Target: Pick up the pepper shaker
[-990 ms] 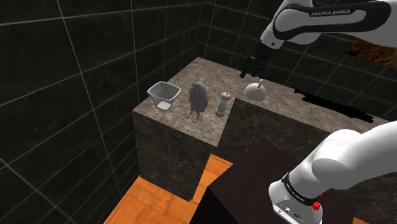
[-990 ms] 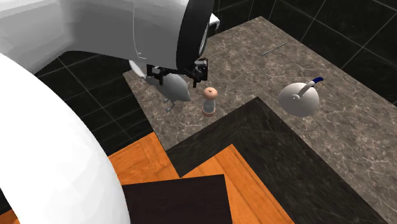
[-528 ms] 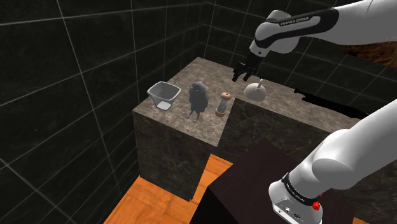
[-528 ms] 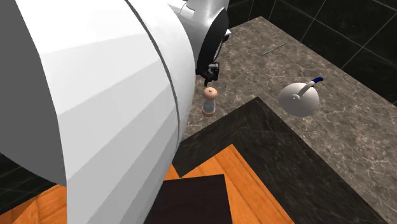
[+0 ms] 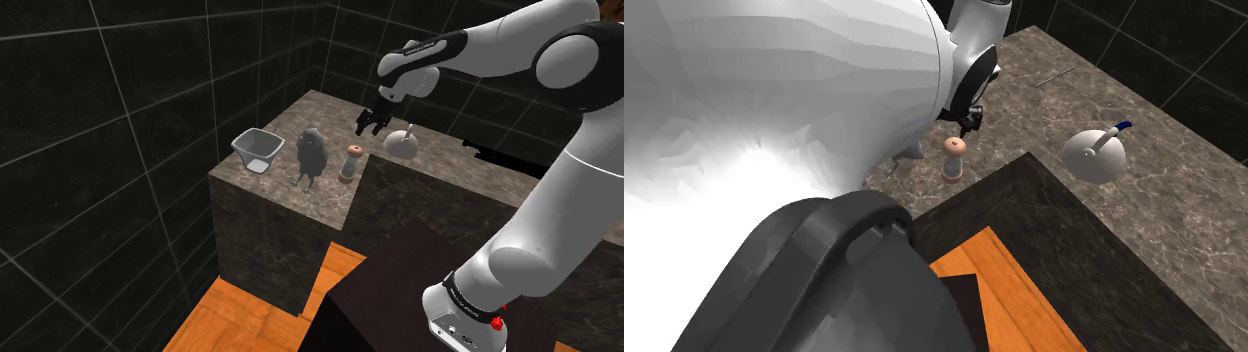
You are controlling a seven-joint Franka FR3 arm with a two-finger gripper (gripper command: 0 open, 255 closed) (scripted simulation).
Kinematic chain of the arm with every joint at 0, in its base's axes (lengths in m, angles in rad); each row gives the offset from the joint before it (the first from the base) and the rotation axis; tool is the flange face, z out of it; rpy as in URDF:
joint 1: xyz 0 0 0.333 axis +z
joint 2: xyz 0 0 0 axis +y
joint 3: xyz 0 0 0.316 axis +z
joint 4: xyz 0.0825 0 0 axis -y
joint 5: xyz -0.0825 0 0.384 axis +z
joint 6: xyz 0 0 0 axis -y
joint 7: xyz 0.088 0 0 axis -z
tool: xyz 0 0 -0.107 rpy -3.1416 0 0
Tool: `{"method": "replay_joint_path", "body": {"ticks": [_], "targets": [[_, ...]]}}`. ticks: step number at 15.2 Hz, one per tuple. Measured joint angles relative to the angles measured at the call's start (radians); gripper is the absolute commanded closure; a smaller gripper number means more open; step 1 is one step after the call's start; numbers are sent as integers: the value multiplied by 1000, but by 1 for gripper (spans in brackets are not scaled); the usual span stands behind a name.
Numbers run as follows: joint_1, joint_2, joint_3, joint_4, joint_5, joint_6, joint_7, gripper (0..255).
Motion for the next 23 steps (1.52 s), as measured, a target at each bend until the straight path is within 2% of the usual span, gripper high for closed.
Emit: {"method": "replay_joint_path", "body": {"ticks": [4,8,16,17,23], "targets": [[-40,175,12,124,89,16,-62,0],[-81,316,32,241,147,13,-95,0],[-104,405,56,266,191,68,-131,0],[-105,407,57,263,193,73,-134,255],[-106,409,58,264,195,76,-137,255]]}}
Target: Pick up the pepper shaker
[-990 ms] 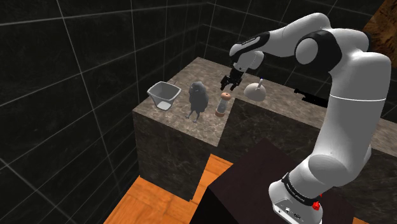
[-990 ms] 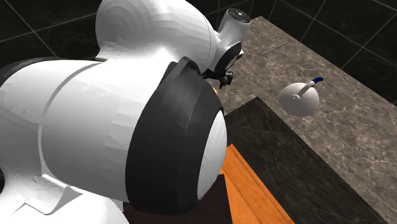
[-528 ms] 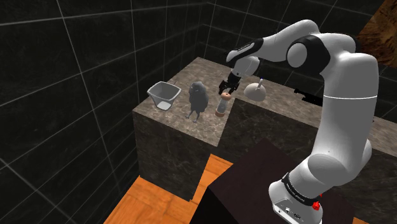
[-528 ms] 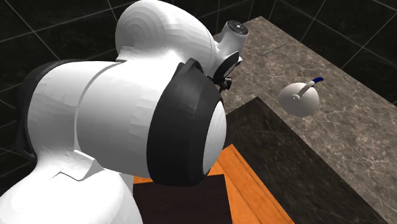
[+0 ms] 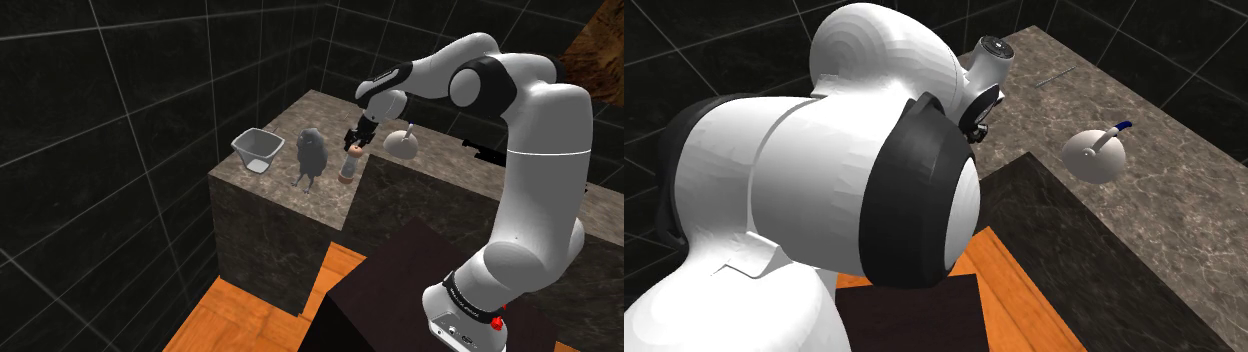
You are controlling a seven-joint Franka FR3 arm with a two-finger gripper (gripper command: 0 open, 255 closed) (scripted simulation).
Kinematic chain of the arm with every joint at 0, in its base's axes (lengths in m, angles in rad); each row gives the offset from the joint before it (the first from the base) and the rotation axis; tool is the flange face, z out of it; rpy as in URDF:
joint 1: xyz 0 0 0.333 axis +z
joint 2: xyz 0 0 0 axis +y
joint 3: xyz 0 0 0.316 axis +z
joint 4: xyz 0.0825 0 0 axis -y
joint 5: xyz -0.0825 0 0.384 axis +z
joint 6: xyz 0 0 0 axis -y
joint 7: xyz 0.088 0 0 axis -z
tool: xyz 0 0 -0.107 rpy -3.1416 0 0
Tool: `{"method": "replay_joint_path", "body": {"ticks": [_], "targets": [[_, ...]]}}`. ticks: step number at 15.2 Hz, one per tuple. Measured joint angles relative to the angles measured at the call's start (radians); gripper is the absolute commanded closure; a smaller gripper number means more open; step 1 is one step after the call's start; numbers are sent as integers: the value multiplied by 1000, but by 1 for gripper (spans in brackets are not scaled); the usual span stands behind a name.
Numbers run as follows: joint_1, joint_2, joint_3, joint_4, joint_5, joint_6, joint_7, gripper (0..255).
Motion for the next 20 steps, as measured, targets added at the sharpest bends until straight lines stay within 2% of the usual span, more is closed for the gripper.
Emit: {"method": "replay_joint_path", "body": {"ticks": [6,20], "targets": [[2,-11,-4,-2,-6,-10,6,255],[24,-117,-39,27,-71,-134,68,255]]}}
